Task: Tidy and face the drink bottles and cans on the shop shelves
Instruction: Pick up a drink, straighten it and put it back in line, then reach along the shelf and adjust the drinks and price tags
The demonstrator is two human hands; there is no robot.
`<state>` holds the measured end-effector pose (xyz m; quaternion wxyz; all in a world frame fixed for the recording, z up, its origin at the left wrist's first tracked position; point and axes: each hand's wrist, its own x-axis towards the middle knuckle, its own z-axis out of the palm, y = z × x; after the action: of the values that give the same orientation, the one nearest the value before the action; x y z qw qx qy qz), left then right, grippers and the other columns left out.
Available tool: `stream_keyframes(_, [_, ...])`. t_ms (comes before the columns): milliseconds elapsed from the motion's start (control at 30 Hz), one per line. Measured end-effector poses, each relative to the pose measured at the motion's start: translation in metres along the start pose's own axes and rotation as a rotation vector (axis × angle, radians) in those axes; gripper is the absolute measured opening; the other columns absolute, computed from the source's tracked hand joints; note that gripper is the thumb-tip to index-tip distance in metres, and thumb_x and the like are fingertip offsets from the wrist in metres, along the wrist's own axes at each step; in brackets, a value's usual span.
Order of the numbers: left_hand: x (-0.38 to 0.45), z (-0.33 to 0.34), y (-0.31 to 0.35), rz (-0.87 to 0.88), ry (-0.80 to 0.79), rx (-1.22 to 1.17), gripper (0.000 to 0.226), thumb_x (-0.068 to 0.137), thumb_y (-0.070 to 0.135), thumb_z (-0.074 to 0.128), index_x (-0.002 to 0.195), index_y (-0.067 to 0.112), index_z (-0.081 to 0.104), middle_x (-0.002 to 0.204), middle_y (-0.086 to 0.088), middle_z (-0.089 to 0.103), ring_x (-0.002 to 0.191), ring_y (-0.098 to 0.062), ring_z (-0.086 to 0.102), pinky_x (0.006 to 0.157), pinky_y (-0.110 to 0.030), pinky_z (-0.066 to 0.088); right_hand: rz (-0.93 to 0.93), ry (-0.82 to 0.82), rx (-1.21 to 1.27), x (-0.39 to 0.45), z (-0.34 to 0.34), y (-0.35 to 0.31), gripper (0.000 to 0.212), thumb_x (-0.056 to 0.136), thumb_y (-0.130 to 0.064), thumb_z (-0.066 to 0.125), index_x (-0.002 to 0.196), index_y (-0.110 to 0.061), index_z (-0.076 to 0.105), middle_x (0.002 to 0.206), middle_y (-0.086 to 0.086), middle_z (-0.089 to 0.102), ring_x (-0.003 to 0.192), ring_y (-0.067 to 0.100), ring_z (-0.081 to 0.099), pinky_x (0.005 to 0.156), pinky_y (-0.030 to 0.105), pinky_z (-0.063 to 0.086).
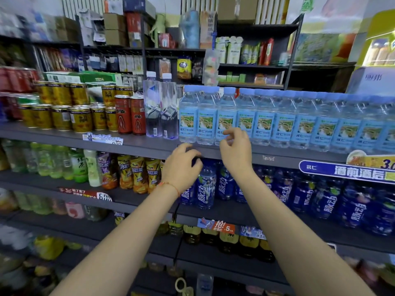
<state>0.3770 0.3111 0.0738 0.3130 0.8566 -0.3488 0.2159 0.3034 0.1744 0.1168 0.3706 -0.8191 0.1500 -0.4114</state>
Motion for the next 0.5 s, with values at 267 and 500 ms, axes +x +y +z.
stream_keyframes(267, [-0.054,-0.059,-0.067,-0.157,-0.19,-0.057,0.026,0.09,0.039,0.049,0.087,0.026,0.073,0.088,0.006,0.072,0.083,-0.016,0.065,0.074,-0.041,0.055,0.053,-0.435,0.147,-0.08,0.053,-0.025,0.022,0.094,-0.003,0.048,0.092,-0.015,0.066,0.072,0.007,0.068,0.058,0.016,0.062,0.058,0.033,0.053])
stream_keyframes(500, [-0.111,-0.135,-0.217,-0.305,-0.149,-0.181,0.027,0.087,0.037,0.051,0.081,0.021,0.071,0.083,0.003,0.071,0.082,-0.017,0.065,0.077,-0.041,0.054,0.059,-0.611,0.183,-0.136,0.209,-0.09,0.024,0.096,-0.002,0.048,0.089,-0.018,0.064,0.071,0.004,0.066,0.055,0.013,0.061,0.052,0.027,0.05])
